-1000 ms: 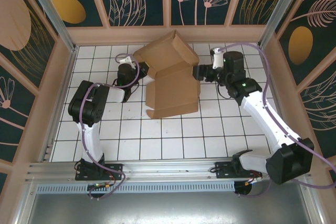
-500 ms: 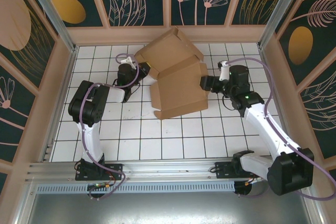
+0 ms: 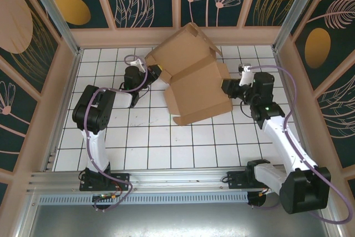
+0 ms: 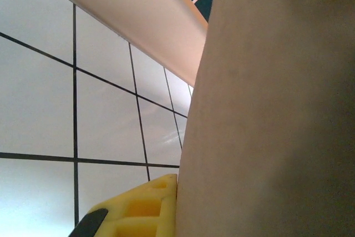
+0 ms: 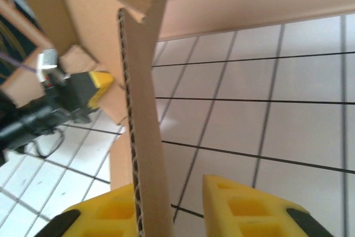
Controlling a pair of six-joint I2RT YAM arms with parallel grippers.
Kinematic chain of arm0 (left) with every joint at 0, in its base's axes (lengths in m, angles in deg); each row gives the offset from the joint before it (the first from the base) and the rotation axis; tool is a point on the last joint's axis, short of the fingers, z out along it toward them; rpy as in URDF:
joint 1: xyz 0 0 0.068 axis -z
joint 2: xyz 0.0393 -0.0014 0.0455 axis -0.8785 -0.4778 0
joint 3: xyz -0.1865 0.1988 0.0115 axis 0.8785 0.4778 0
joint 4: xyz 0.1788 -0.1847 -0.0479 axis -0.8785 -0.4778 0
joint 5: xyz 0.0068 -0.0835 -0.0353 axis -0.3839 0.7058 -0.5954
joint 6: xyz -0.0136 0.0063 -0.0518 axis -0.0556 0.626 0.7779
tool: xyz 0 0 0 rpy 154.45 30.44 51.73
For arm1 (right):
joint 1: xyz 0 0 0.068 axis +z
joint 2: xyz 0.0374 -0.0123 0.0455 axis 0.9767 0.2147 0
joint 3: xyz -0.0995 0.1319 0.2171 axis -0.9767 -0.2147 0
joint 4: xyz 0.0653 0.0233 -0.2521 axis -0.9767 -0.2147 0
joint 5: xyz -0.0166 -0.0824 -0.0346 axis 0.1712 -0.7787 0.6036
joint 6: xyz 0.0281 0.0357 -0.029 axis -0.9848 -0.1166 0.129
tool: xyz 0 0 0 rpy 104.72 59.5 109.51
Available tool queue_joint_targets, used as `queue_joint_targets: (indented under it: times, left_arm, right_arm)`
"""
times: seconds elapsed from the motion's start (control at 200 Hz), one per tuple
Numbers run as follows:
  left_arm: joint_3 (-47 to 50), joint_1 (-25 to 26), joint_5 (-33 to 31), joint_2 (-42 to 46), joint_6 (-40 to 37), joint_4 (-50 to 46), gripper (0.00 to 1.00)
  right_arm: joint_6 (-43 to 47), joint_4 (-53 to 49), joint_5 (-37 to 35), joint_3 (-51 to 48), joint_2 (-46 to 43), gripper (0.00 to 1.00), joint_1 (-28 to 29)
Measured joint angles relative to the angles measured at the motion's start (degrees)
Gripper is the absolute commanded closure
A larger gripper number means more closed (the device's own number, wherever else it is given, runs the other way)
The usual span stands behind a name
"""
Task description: Fold the paper box
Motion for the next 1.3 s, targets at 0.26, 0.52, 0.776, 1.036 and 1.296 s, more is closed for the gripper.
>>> queue_joint_targets:
  times: [0.26, 0.52, 0.776, 1.036, 1.296]
  left_arm:
    - [-0.6, -0.3, 2.0, 0.0, 0.4, 0.2, 1.00]
    - [-1.7, -0.3, 4.1, -0.4, 1.1, 2.2, 1.00]
    - [-2.5, -0.3, 4.1, -1.7, 0.0, 1.5, 1.00]
    - [-3.6, -0.3, 5.5, -2.6, -1.9, 0.7, 1.00]
    - [-4.2, -0.3, 5.5, -2.6, -4.5, -1.9, 1.00]
  right_arm:
    - [-2.6, 9.6, 16.8, -3.7, -1.1, 1.00, -1.9]
    - [-3.9, 12.2, 22.7, -3.7, -1.8, 0.37, -4.3]
    - [-2.0, 9.3, 23.6, 1.8, -1.8, 0.23, -5.1]
    - [0.9, 2.1, 20.0, 19.6, 2.8, 0.32, -4.9]
    - [5.0, -11.6, 9.3, 38.4, 15.5, 0.60, 2.2]
